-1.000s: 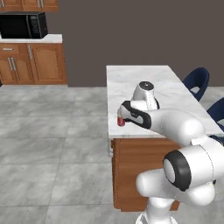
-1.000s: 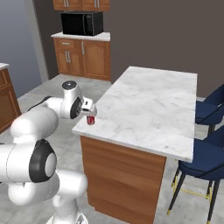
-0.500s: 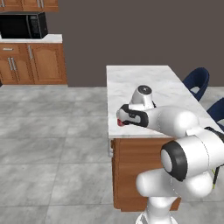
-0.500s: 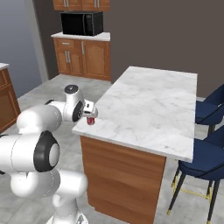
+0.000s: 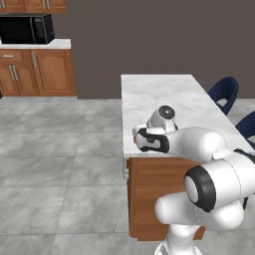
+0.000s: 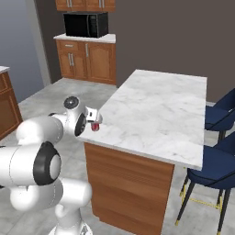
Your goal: Pick the water bottle, can from the counter and place them in the open cabinet.
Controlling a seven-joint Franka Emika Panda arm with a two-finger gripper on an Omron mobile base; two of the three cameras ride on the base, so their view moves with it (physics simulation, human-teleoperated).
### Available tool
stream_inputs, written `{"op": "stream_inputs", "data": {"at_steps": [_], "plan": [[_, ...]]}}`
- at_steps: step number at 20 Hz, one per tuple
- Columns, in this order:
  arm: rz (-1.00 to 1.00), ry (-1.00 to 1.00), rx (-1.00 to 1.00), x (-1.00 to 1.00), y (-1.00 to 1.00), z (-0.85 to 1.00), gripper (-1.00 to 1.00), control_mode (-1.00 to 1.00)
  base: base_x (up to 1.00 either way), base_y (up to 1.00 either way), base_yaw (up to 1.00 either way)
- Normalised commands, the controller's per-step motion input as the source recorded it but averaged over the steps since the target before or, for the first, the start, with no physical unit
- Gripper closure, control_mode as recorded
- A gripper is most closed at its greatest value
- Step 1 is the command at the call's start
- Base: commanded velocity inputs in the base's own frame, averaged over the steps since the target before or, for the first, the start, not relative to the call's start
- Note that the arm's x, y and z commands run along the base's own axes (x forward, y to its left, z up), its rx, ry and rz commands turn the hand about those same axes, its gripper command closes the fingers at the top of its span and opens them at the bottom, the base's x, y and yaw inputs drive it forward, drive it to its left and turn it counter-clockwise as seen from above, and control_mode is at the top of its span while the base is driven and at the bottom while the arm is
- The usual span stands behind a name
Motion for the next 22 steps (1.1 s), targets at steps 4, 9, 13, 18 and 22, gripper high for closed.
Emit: {"op": "stream_inputs", "data": {"at_steps": [4,9,13,18,22], "plan": [[0.0,0.01,0.0,0.05,0.0,-0.01,-1.0,-1.0,0.0,0.0,0.0],[0.0,0.08,0.0,0.16,0.0,-0.08,-1.0,-1.0,0.0,0.0,0.0],[0.0,0.06,0.0,0.11,0.0,-0.02,-1.0,-1.0,0.0,0.0,0.0],[0.0,0.01,0.0,0.04,0.0,-0.05,-1.0,-1.0,0.0,0.0,0.0],[0.0,0.0,0.0,0.0,0.04,-0.09,-1.0,-1.0,0.0,0.0,0.0]]}}
